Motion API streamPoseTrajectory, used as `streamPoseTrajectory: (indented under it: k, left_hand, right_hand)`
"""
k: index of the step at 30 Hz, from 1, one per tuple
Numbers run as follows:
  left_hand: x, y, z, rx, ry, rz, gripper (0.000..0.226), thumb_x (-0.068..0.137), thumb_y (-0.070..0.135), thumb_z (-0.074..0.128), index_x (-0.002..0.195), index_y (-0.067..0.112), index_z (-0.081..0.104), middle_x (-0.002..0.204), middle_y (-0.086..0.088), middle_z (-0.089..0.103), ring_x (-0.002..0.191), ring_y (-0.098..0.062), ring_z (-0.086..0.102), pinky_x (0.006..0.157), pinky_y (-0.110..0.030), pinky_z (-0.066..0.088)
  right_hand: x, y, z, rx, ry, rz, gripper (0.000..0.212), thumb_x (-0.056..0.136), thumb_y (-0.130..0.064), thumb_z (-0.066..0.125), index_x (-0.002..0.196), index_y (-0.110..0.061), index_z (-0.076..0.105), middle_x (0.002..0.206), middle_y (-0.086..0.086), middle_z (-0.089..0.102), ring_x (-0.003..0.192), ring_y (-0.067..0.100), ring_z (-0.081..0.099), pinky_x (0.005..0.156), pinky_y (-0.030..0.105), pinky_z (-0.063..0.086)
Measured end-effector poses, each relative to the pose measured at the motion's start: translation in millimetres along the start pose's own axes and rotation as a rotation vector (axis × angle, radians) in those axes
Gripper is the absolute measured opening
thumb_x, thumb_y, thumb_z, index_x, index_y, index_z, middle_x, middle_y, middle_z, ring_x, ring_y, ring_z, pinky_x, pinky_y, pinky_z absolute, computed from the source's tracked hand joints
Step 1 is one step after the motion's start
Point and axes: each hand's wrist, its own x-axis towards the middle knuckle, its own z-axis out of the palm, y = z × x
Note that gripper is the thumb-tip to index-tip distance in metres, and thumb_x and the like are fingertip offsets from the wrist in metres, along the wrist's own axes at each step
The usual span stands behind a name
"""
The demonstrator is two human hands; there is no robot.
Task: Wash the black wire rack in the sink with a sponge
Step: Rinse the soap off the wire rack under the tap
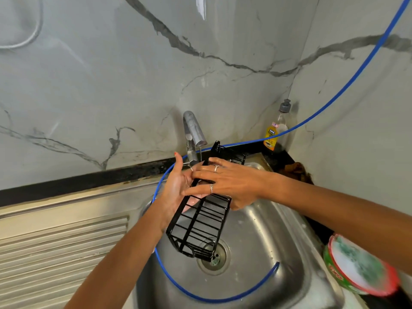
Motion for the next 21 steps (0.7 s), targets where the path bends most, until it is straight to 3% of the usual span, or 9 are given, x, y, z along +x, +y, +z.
streamPoseTrajectory:
  k: [3,5,8,10,12,15,16,19,21]
  left_hand:
    - [1.3,-11.5,-1.8,-0.129,-0.029,0.046,0.091,0.084,0.077,0.015,0.12,0.007,0.059,0.114,-0.013,0.069,0.102,-0.024,0.069,0.085,-0.04,0.056]
    - [2.0,-18.6,-2.9,-0.203,-0.033,0.078,0.094,0.082,0.08,0.015,0.126,0.008,0.057,0.125,-0.012,0.065,0.111,-0.025,0.065,0.094,-0.041,0.05]
    - [-0.3,-28.1,1.6,-0.29,-0.024,0.11,0.094,0.082,0.08,0.017,0.128,0.009,0.058,0.13,-0.014,0.061,0.113,-0.029,0.063,0.09,-0.042,0.054]
    - [-0.9,-32.5,6.5,-0.283,-0.017,0.108,0.093,0.082,0.081,0.017,0.127,0.011,0.059,0.127,-0.014,0.063,0.114,-0.031,0.062,0.092,-0.043,0.051]
    - [-0.8,-36.9,9.4,-0.289,0.032,0.103,0.09,0.083,0.08,0.02,0.125,0.012,0.06,0.127,-0.014,0.063,0.117,-0.03,0.06,0.098,-0.043,0.045]
    - [-4.5,-43.4,8.8,-0.32,0.075,0.126,0.09,0.084,0.078,0.023,0.123,0.007,0.061,0.123,-0.018,0.065,0.113,-0.029,0.062,0.1,-0.043,0.043]
    - [-7.0,-45.9,6.4,-0.33,0.096,0.138,0.09,0.085,0.078,0.023,0.126,0.007,0.059,0.122,-0.018,0.065,0.113,-0.028,0.063,0.099,-0.042,0.043]
    - [-17.6,-51.6,0.0,-0.371,0.155,0.136,0.084,0.087,0.075,0.025,0.133,0.012,0.055,0.12,-0.012,0.067,0.114,-0.025,0.062,0.091,-0.038,0.046]
    - [-24.9,-55.1,-0.4,-0.367,0.141,0.117,0.084,0.086,0.075,0.027,0.133,0.012,0.055,0.126,-0.016,0.063,0.121,-0.032,0.056,0.09,-0.043,0.049]
  right_hand:
    - [-5.2,-1.3,9.0,0.104,-0.017,0.042,0.106,0.069,-0.005,0.063,0.149,-0.043,0.005,0.159,0.003,0.013,0.147,0.022,0.006,0.118,0.048,0.011]
    - [-8.5,-8.2,15.0,0.217,-0.061,0.11,0.104,0.072,0.002,0.054,0.15,-0.04,0.001,0.161,-0.003,-0.002,0.147,0.018,-0.006,0.119,0.045,0.001]
    - [-13.3,-24.9,14.6,0.604,-0.103,0.256,0.094,0.077,0.001,0.049,0.151,-0.031,0.001,0.158,-0.006,-0.015,0.143,0.01,-0.017,0.116,0.036,-0.012]
    - [-14.1,-40.7,10.6,0.848,-0.022,0.376,0.075,0.09,-0.005,0.043,0.152,-0.024,0.005,0.157,-0.007,-0.013,0.14,0.003,-0.018,0.114,0.024,-0.015]
    - [-7.9,-64.7,11.5,0.83,0.087,0.522,0.059,0.101,-0.028,0.03,0.152,-0.019,0.002,0.157,-0.007,-0.014,0.141,0.004,-0.019,0.116,0.026,-0.014]
    - [13.0,-97.9,15.3,0.595,0.172,0.717,0.078,0.089,-0.062,-0.005,0.152,-0.017,0.0,0.159,-0.002,-0.01,0.145,0.011,-0.015,0.116,0.036,-0.014]
    - [20.7,-99.0,17.5,0.566,0.177,0.758,0.08,0.087,-0.062,-0.009,0.152,-0.017,0.002,0.159,-0.002,-0.007,0.145,0.011,-0.013,0.116,0.038,-0.014]
    - [42.7,-70.8,23.9,0.622,0.118,0.854,0.061,0.099,-0.051,0.008,0.152,-0.022,0.0,0.16,-0.006,-0.007,0.146,0.01,-0.011,0.117,0.043,-0.012]
    - [57.0,-42.8,31.8,0.629,0.136,0.913,0.058,0.1,-0.047,0.015,0.152,-0.024,0.004,0.16,-0.005,-0.002,0.147,0.012,-0.006,0.118,0.046,-0.005]
